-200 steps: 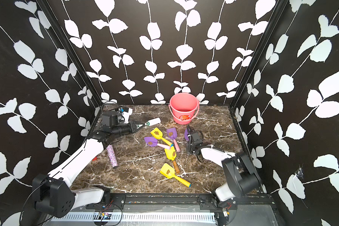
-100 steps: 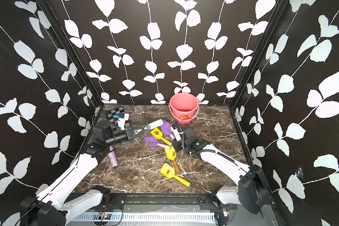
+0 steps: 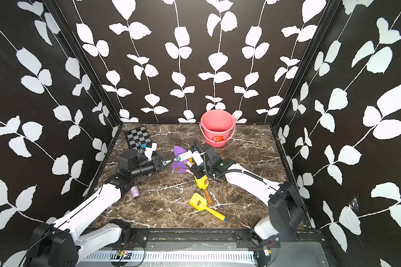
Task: Brush the soil off the hand trowel and place it into the bucket
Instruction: Brush off the soil from the hand trowel.
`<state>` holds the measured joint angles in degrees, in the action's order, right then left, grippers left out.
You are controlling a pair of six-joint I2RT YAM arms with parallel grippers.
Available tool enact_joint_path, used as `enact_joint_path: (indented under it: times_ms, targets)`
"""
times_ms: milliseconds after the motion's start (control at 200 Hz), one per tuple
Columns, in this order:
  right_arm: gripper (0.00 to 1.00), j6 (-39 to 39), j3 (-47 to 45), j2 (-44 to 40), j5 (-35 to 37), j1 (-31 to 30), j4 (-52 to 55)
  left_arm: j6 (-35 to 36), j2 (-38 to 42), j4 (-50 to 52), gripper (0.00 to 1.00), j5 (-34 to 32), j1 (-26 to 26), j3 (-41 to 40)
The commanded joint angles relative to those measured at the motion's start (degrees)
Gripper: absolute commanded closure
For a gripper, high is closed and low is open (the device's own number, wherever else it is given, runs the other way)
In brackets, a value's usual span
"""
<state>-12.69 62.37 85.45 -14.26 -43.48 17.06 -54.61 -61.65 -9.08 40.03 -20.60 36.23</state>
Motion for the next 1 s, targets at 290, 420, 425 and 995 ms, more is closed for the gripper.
enact_joint_path:
  times_ms: [290, 420, 425, 995]
  targets:
    - [1.00, -0.9, -0.4, -1.4, -2.7, -0.5, 7.0, -0.2, 5.8, 6.7, 1.00, -1.7, 0.3, -5.8]
    - [1.00, -1.3, -1.4, -1.0, -4.2, -1.3, 7.7, -2.6, 10.4, 6.9, 1.00, -2.8, 1.0, -9.8]
    - [1.00, -1.3, -1.4, -1.0, -4.3, -1.4, 7.8, -2.7, 10.6, 7.0, 1.00, -2.9, 1.1, -9.8]
    - [1.00, 2.4, 1.5, 1.0, -5.9, -1.8, 13.4, -1.4, 17.9, 14.2, 1.00, 5.7, 12.3, -7.4]
